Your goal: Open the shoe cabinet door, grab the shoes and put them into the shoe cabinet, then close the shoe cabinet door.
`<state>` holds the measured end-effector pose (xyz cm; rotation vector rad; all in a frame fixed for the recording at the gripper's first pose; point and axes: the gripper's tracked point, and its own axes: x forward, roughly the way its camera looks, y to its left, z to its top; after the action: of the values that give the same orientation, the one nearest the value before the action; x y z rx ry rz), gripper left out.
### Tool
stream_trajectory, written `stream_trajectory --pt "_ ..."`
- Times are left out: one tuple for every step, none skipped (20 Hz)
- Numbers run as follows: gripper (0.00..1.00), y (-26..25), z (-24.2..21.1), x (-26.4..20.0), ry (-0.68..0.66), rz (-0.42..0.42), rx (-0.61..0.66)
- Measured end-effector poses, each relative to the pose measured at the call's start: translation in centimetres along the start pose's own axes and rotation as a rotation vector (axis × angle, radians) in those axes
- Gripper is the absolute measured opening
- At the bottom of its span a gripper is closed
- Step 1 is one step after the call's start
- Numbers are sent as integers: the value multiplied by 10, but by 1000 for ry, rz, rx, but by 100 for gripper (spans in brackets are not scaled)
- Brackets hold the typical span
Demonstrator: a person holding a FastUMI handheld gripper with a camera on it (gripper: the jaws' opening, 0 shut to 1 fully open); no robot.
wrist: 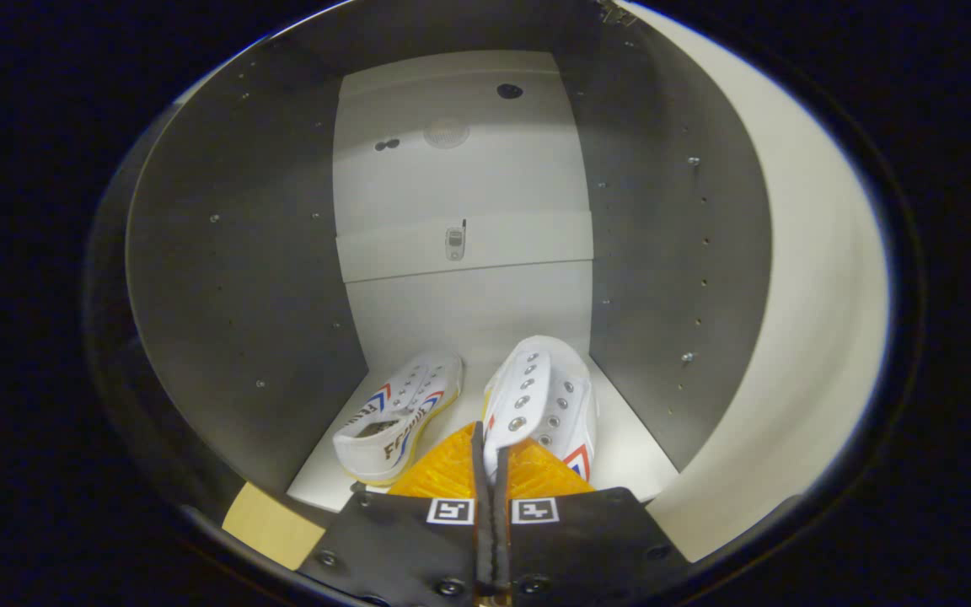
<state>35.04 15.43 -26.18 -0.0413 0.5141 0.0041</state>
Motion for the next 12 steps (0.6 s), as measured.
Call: stream_trajectory --pt "2 -1 1 8 5 0 -9" --pt "2 -2 0 17 9 -2 -17" --pt "2 -3 0 24 15 -4 -24" --pt "2 -5 0 31 23 -6 -30" --pt "2 -8 1 37 30 -7 -34" --pt "2 -10 1 43 37 -8 -43" --pt "2 -13 2 49 45 -11 -52" --pt "2 -15 1 55 51 -15 -56" --pt "2 -17 0 60 61 -17 -57" --pt "2 -18 -2 65 67 -17 -55" --pt "2 -18 -5 68 77 -17 -55" --pt "2 -19 -7 72 87 -18 -55"
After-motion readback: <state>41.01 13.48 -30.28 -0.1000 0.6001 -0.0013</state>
